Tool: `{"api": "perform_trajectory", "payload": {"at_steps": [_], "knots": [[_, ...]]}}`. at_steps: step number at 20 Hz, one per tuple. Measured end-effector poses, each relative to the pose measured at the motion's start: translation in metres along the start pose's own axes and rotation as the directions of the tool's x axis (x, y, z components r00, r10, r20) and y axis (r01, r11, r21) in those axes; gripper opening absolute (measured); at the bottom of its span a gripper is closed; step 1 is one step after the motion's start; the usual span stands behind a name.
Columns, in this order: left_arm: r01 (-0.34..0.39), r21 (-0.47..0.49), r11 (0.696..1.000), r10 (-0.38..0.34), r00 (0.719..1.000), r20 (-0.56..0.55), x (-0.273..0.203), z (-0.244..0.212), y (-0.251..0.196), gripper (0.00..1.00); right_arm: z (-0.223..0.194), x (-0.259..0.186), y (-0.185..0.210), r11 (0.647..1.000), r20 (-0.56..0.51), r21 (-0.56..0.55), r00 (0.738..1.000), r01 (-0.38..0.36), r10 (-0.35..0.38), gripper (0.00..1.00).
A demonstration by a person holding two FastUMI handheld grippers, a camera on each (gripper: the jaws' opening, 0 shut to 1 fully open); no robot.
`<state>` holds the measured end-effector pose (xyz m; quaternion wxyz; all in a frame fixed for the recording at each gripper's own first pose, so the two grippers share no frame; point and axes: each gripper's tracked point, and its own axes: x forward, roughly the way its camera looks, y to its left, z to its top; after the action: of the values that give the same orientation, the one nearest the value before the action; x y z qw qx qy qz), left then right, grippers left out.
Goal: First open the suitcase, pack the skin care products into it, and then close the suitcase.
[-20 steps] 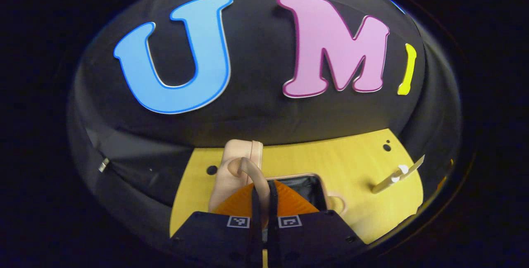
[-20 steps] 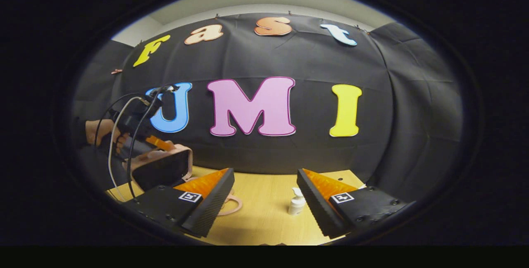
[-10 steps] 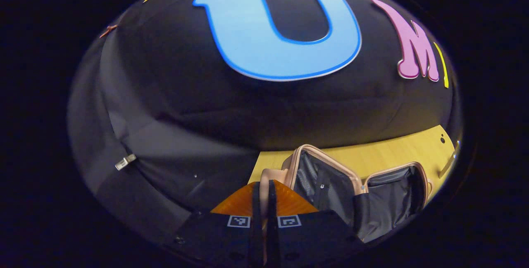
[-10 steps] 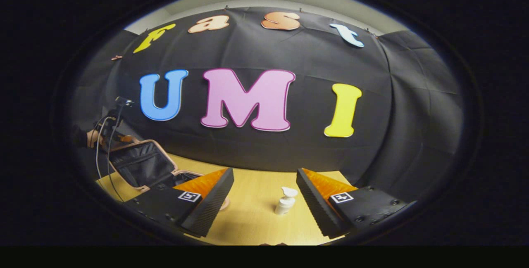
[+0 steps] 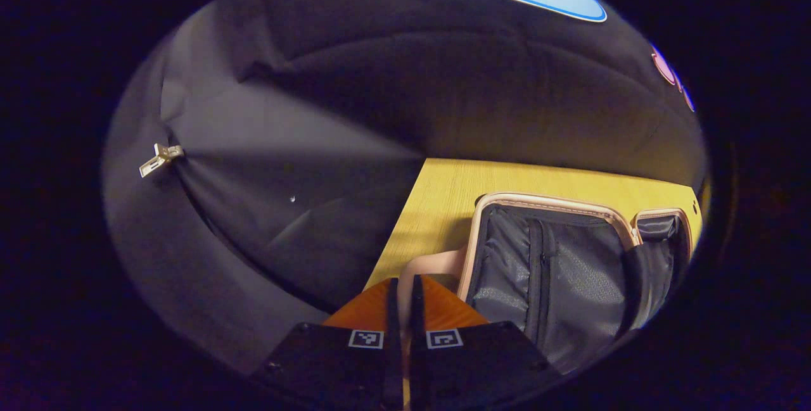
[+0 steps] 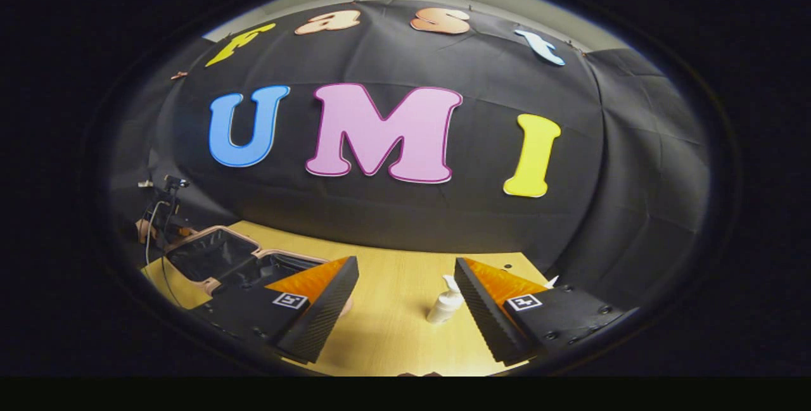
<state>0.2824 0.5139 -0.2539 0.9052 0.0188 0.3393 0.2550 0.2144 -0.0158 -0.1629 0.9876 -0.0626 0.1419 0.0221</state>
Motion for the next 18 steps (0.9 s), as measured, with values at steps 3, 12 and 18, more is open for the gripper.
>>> {"api": "perform_trajectory", "payload": {"at_steps": [3, 12, 18], "knots": [[-0.071, -0.026, 0.997, 0.071, 0.997, -0.004, -0.007, -0.005, 0.013, 0.16, 0.004, -0.006, -0.012, 1.000, 0.021, -0.012, 0.999, 0.024, -0.024, 0.97], [0.039, -0.104, 0.994, 0.003, 0.927, 0.376, -0.159, 0.085, -0.030, 0.98, 0.026, -0.017, -0.043, 0.997, 0.074, 0.019, 0.995, 0.072, -0.074, 0.96], [0.225, -0.028, 0.974, -0.181, 0.846, 0.502, -0.258, 0.081, -0.183, 0.97, 0.054, -0.025, -0.048, 0.997, 0.136, 0.058, 0.989, 0.059, -0.066, 0.97]]}}
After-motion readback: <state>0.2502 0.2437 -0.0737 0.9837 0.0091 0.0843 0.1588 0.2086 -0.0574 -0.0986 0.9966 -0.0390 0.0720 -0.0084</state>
